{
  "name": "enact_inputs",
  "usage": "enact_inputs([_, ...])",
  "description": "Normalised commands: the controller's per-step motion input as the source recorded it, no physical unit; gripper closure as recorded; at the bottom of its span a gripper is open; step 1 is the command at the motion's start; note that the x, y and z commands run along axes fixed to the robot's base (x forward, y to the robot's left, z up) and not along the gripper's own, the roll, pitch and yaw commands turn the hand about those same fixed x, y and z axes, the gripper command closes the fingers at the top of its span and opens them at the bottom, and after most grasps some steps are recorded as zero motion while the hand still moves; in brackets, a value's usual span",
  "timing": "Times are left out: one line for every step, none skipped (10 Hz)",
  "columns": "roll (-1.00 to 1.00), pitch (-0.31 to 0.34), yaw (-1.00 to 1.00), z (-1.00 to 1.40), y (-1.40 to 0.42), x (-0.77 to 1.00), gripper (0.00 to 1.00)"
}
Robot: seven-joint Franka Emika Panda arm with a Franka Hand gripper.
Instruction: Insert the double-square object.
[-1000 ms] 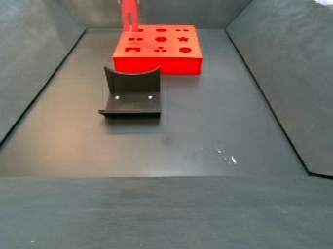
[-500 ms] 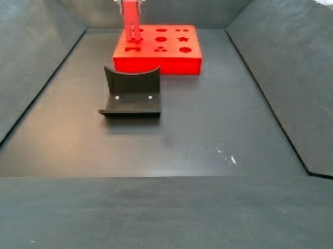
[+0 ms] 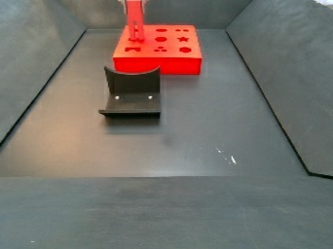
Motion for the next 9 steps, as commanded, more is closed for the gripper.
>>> enact_inputs([-0.16, -0.084, -0.07, -0.27, 0.05, 0.00, 1.00])
enact_inputs([-0.18, -0.049, -0.19, -0.32, 0.04, 0.46, 1.00])
enact_inputs([-0.15, -0.001, -0.22, -0.34, 0.08, 0.49, 1.00])
enact_inputs([-0.10, 0.000, -0.25, -0.33, 0.11, 0.36, 1.00])
enact_inputs([-0.01, 0.019, -0.30, -0.43, 0.08, 0.00, 1.00])
enact_inputs([-0.03, 0.036, -0.33, -0.53, 0.02, 0.03, 1.00])
enact_inputs([-0.01, 0.103, -0.32, -0.81, 0.06, 0.03, 1.00])
enact_inputs([-0.02, 0.093, -0.27, -0.99, 0.09, 0.00, 1.00])
enact_inputs([-0.04, 0.000, -0.24, -1.00, 0.01, -0.13, 1.00])
